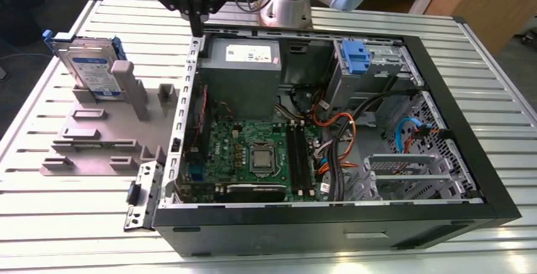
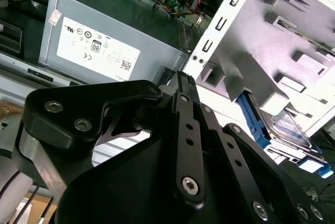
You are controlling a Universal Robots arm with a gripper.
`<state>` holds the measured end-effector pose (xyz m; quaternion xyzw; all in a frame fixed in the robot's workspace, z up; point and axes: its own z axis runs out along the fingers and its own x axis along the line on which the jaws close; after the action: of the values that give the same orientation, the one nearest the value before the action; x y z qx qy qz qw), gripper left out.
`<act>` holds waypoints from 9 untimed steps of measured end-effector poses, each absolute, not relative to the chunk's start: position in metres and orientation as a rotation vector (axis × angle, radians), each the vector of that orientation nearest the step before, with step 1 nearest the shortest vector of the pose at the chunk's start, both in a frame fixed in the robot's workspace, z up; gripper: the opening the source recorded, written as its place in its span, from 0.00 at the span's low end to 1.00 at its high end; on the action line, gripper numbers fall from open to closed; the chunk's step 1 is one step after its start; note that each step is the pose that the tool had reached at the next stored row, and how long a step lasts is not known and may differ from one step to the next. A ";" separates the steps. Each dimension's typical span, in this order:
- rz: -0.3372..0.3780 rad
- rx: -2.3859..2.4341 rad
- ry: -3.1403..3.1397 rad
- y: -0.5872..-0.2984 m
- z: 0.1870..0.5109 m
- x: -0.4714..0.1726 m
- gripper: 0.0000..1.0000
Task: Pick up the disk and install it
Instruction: 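Reach for the disk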
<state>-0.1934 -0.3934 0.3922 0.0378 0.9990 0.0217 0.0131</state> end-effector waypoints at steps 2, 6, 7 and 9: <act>0.068 0.118 3.112 -0.393 0.392 -0.195 0.11; 0.068 0.118 3.112 -0.393 0.392 -0.197 0.11; 0.068 0.118 3.112 -0.393 0.392 -0.197 0.11; 0.067 0.118 3.113 -0.393 0.392 -0.199 0.11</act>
<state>-0.1990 -0.3934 0.3919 0.0379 0.9990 0.0217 0.0130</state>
